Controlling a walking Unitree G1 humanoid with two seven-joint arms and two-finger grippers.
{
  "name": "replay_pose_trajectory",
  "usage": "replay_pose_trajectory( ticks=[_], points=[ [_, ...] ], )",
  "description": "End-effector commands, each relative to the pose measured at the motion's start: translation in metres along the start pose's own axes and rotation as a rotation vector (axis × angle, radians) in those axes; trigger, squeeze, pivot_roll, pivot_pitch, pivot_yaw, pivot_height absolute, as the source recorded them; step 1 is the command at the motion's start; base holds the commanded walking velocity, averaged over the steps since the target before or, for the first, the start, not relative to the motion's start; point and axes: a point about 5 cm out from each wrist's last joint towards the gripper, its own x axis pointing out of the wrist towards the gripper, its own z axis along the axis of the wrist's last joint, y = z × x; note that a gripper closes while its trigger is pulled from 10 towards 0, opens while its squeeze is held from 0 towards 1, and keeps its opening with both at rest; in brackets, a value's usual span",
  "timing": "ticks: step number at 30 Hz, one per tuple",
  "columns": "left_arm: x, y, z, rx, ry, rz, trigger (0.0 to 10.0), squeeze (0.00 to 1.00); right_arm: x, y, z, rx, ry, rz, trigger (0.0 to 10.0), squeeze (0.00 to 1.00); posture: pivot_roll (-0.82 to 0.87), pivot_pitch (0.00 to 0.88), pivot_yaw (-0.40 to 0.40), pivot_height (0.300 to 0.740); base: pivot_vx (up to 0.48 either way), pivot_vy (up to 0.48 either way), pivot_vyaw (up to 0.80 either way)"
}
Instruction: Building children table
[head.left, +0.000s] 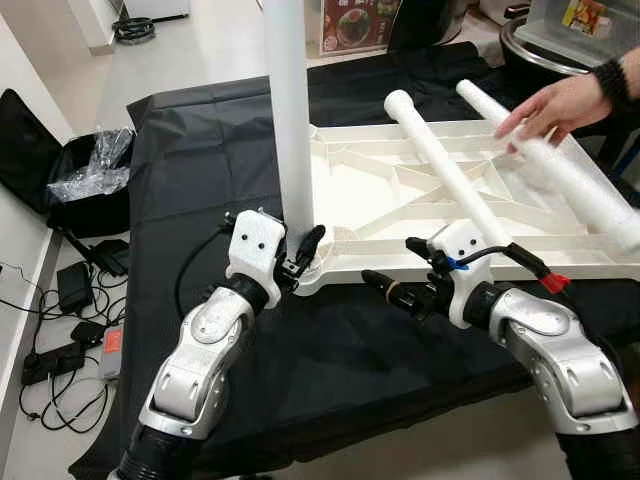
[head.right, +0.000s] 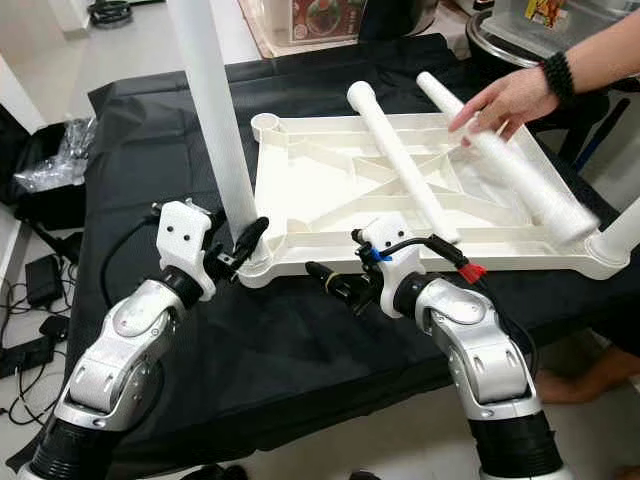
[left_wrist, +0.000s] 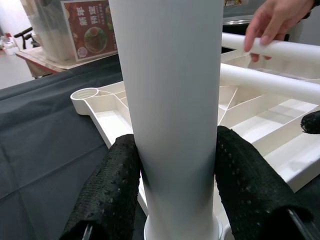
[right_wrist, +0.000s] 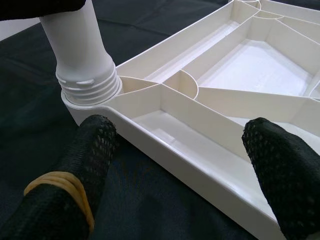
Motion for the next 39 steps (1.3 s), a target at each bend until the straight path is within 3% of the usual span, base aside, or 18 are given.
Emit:
replay_pose_trajectory(
  ticks=[1, 10, 11, 12, 15, 17, 19, 20, 24, 26, 33, 36, 37, 39],
  points=[
    [-0.004, 0.006, 0.0, -0.017, -0.017, -0.003, 0.0, 0.0, -0.001, -0.001, -0.004, 0.012, 0.004, -0.001, 10.0, 0.0, -0.02, 0.165, 0.025, 0.74, 0.0, 0.0, 0.0],
    [-0.009, 0.011, 0.007, -0.032, -0.059, -0.114, 0.0, 0.0, -0.001, -0.001, -0.006, 0.006, 0.01, 0.012, 10.0, 0.0, -0.03, 0.168, 0.02, 0.74, 0.0, 0.0, 0.0],
    [-0.013, 0.009, 0.009, -0.061, -0.078, -0.198, 0.0, 0.0, -0.001, -0.001, -0.006, 0.006, 0.013, 0.015, 10.0, 0.0, -0.03, 0.17, 0.02, 0.74, 0.0, 0.0, 0.0],
    [-0.013, 0.009, 0.009, -0.061, -0.078, -0.198, 0.0, 0.0, -0.001, -0.001, -0.006, 0.006, 0.013, 0.015, 10.0, 0.0, -0.03, 0.17, 0.02, 0.74, 0.0, 0.0, 0.0],
    [-0.028, -0.003, 0.008, -0.072, -0.065, -0.507, 0.0, 0.0, -0.001, 0.0, -0.01, -0.004, 0.035, 0.03, 10.0, 0.0, -0.03, 0.174, 0.017, 0.74, 0.0, 0.0, 0.0],
    [-0.029, -0.005, 0.006, -0.067, -0.054, -0.559, 0.0, 0.0, -0.001, 0.0, -0.012, -0.015, 0.058, 0.045, 10.0, 0.0, -0.04, 0.174, 0.019, 0.74, 0.0, 0.0, 0.0],
    [-0.029, -0.006, 0.006, -0.06, -0.05, -0.58, 0.0, 0.0, -0.001, 0.002, -0.016, -0.045, 0.091, 0.07, 10.0, 0.0, -0.04, 0.175, 0.02, 0.74, 0.0, 0.0, 0.0],
    [-0.027, -0.008, 0.007, -0.059, -0.058, -0.616, 0.0, 0.0, -0.003, 0.003, -0.026, -0.2, 0.195, 0.128, 10.0, 0.0, -0.04, 0.178, 0.021, 0.74, 0.0, 0.0, 0.0],
    [-0.025, -0.012, 0.01, -0.062, -0.071, -0.639, 0.0, 0.0, -0.004, -0.002, -0.03, -0.286, 0.241, 0.151, 10.0, 0.0, -0.04, 0.183, 0.019, 0.74, 0.0, 0.0, 0.0],
    [-0.025, -0.016, 0.011, -0.064, -0.081, -0.669, 0.0, 0.0, -0.001, -0.003, -0.021, -0.323, 0.225, 0.2, 10.0, 0.0, -0.05, 0.185, 0.017, 0.74, 0.0, 0.0, 0.0],
    [-0.027, -0.018, 0.01, -0.082, -0.091, -0.721, 0.0, 0.0, 0.005, -0.008, -0.011, -0.31, 0.21, 0.195, 10.0, 0.0, -0.05, 0.191, 0.013, 0.74, 0.0, 0.0, 0.0],
    [-0.029, -0.016, 0.011, -0.088, -0.09, -0.743, 0.0, 0.0, 0.006, -0.008, -0.018, -0.259, 0.24, 0.166, 10.0, 0.0, -0.05, 0.192, 0.013, 0.74, 0.0, 0.0, 0.0],
    [-0.031, -0.011, 0.012, -0.101, -0.087, -0.762, 0.0, 0.0, 0.006, -0.002, -0.03, -0.207, 0.281, 0.143, 10.0, 0.0, -0.05, 0.196, 0.015, 0.74, 0.0, 0.0, 0.0],
    [-0.031, -0.011, 0.012, -0.101, -0.087, -0.762, 0.0, 0.0, 0.006, -0.002, -0.03, -0.207, 0.281, 0.143, 10.0, 0.0, -0.05, 0.196, 0.015, 0.74, 0.0, 0.0, 0.0]
  ],
)
